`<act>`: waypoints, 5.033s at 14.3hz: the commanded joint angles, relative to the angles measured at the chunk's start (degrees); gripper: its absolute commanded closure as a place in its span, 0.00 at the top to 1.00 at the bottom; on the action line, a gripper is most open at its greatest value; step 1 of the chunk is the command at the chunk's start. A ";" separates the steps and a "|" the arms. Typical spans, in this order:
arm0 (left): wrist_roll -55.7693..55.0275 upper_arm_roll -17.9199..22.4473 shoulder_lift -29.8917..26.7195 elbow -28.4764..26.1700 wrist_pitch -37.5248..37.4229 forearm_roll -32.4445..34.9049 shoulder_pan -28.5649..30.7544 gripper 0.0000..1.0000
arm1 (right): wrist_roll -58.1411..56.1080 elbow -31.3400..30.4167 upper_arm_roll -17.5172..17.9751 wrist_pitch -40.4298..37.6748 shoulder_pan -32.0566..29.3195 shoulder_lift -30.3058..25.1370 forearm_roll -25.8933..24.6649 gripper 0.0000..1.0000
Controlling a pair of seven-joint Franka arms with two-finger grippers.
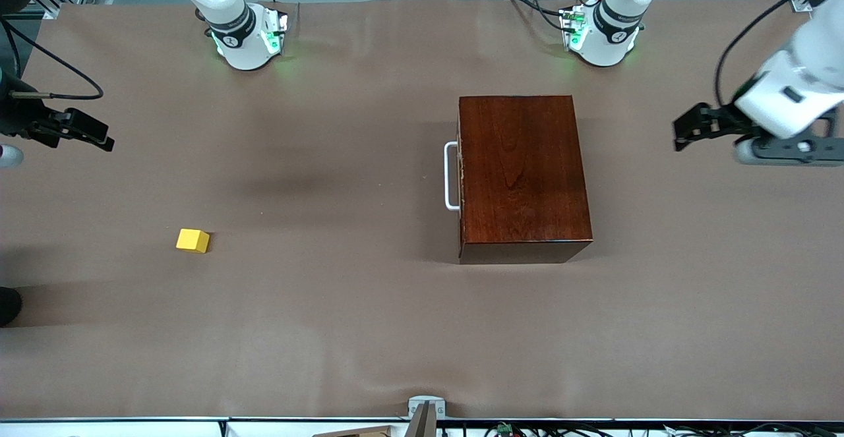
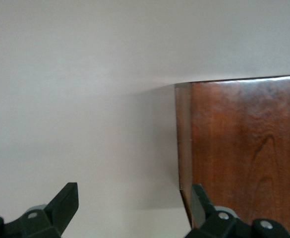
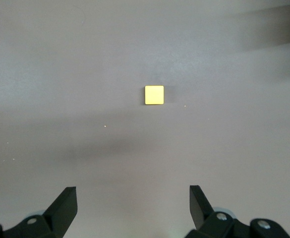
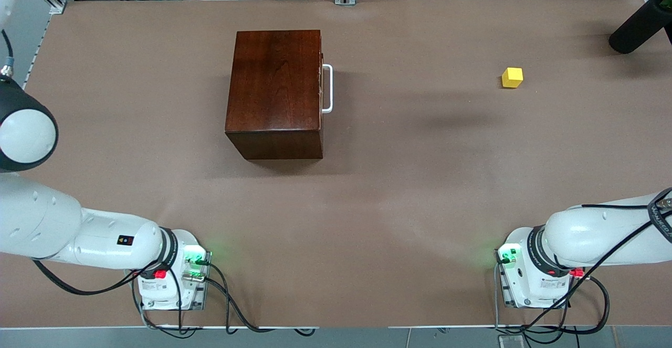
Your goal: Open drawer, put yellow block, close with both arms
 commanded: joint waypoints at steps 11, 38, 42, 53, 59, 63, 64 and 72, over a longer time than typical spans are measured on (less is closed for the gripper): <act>-34.65 -13.07 13.89 13.48 1.60 -0.57 -18.47 1.00 | 0.58 0.98 0.33 -0.76 -0.99 0.58 -1.00 1.00; -41.44 4.07 37.72 15.25 12.07 5.14 -43.02 1.00 | 0.14 2.04 0.33 -1.02 -3.09 0.50 -1.09 1.00; -41.97 4.07 38.78 15.16 12.95 5.23 -43.02 1.00 | 0.14 2.04 0.33 -0.93 -3.36 1.63 -1.00 1.00; -43.81 3.98 39.40 15.25 20.06 4.96 -43.02 1.00 | 0.14 3.00 0.42 0.12 -1.95 10.85 -1.18 1.00; -45.92 4.07 40.63 15.34 26.39 4.96 -42.67 1.00 | -2.15 -6.90 0.42 18.80 -2.04 15.09 -0.74 1.00; -46.36 3.89 40.63 15.51 27.36 4.70 -42.75 1.00 | -2.58 -12.82 0.51 32.36 -3.27 20.69 -0.74 1.00; -47.67 3.63 40.63 15.51 28.41 4.61 -42.84 1.00 | -2.59 -12.91 0.51 33.60 -3.27 22.45 -0.74 1.00; -50.49 3.19 41.33 15.51 32.81 4.35 -44.77 1.00 | -2.50 -13.26 0.59 38.97 -3.45 31.34 -0.12 1.00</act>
